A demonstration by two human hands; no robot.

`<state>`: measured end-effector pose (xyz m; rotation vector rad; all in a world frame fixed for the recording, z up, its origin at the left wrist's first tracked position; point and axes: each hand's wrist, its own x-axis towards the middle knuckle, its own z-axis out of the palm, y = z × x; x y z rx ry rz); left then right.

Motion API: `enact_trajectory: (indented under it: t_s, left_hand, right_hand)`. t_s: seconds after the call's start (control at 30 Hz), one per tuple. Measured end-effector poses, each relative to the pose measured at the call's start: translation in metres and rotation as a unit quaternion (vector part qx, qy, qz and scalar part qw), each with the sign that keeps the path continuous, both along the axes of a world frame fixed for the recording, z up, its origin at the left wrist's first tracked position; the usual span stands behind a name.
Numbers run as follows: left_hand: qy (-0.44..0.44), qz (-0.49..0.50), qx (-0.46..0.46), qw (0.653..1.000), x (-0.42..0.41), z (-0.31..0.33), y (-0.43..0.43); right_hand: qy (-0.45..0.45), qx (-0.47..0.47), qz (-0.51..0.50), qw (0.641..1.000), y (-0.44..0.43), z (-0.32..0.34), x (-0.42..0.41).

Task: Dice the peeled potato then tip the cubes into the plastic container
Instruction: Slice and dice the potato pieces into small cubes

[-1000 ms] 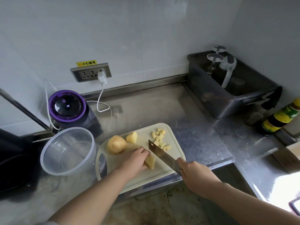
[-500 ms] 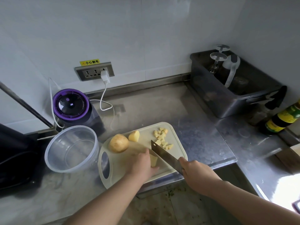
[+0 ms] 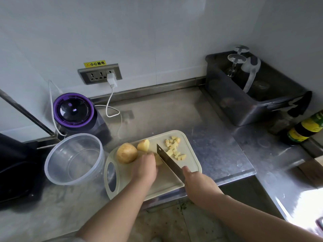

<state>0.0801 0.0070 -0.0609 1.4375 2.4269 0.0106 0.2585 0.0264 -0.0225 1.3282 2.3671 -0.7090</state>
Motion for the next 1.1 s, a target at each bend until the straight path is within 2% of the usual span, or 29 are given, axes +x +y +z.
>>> enact_trajectory:
  t_s: [0.3, 0.47, 0.57, 0.9, 1.1]
  left_hand:
    - [-0.034, 0.062, 0.009, 0.997, 0.006, 0.002, 0.002]
    - [-0.149, 0.115, 0.034, 0.981, 0.003, 0.003, 0.005]
    - [-0.19, 0.13, 0.047, 0.972, 0.004, 0.003, 0.007]
    - [-0.228, 0.162, 0.067, 0.958, 0.004, 0.002, 0.005]
    - [-0.261, 0.197, 0.057, 0.943, 0.003, -0.002, 0.007]
  right_hand:
    - [0.018, -0.006, -0.013, 1.0, -0.007, -0.002, -0.012]
    - [0.012, 0.014, -0.019, 1.0, 0.001, -0.001, -0.013]
    - [0.013, 0.015, -0.017, 1.0, 0.0, -0.002, -0.012]
    - [-0.003, 0.008, 0.005, 1.0, 0.003, 0.003, -0.008]
    - [0.017, 0.046, 0.001, 0.999, 0.002, 0.012, -0.007]
